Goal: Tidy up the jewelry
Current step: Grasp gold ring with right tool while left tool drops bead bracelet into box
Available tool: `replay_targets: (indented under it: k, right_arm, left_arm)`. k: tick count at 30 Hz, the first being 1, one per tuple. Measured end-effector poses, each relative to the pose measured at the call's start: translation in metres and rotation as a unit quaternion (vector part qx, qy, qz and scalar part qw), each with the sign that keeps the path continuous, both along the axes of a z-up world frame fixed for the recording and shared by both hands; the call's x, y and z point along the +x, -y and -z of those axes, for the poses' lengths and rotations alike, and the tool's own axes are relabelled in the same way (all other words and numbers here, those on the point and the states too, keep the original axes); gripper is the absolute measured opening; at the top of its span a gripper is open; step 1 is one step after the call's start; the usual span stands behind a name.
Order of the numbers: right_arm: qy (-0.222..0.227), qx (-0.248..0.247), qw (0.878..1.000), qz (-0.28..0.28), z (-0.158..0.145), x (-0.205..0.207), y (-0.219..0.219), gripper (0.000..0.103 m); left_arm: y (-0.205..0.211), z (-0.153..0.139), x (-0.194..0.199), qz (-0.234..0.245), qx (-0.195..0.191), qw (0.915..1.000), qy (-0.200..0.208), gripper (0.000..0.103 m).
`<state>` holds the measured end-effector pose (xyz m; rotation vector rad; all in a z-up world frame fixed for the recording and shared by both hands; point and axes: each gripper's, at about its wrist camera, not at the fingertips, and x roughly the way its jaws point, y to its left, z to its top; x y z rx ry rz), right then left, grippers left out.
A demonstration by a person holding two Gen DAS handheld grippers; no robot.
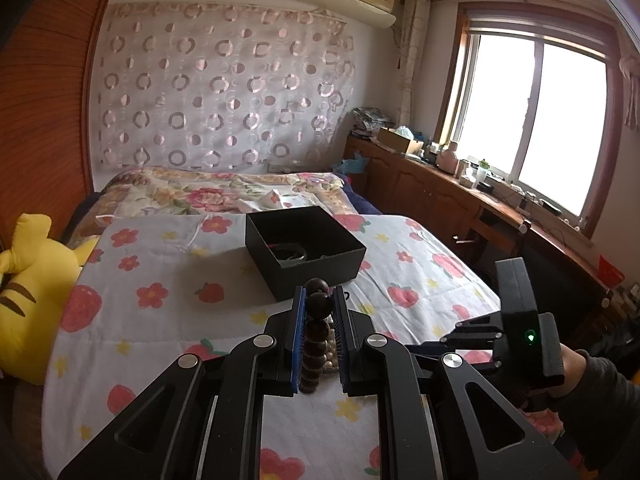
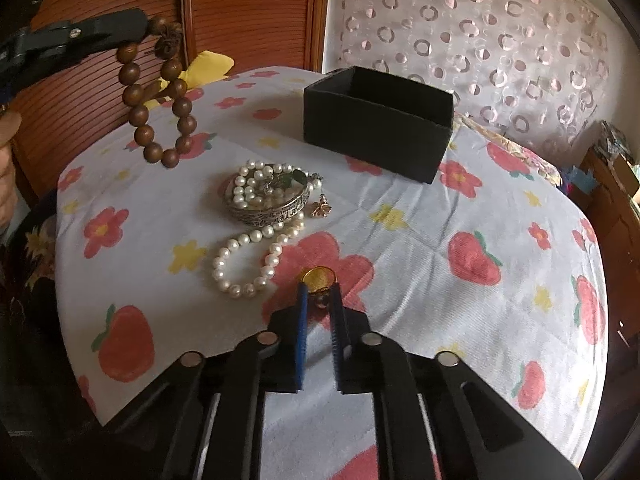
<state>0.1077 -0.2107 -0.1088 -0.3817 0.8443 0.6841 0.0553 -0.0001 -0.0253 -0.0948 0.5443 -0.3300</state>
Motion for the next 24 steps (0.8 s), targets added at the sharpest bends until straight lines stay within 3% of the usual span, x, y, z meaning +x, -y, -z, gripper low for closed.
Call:
replay_targets:
  k: [12,24]
  right_arm:
    - [0.015,0.042,0.999,0.016,-0.024,0.008,0.030,0.009]
    - [0.052,0.087,0.994,0.030,-0.079,0.067,0.051,0.009]
  left_arm:
    - [0.014,-0.018,0.028,0.032,0.013,0.9993,0.012,0.012]
    - [0.048,-0.039,0.128,0.057,0.020,0.9981,0.012,0.012]
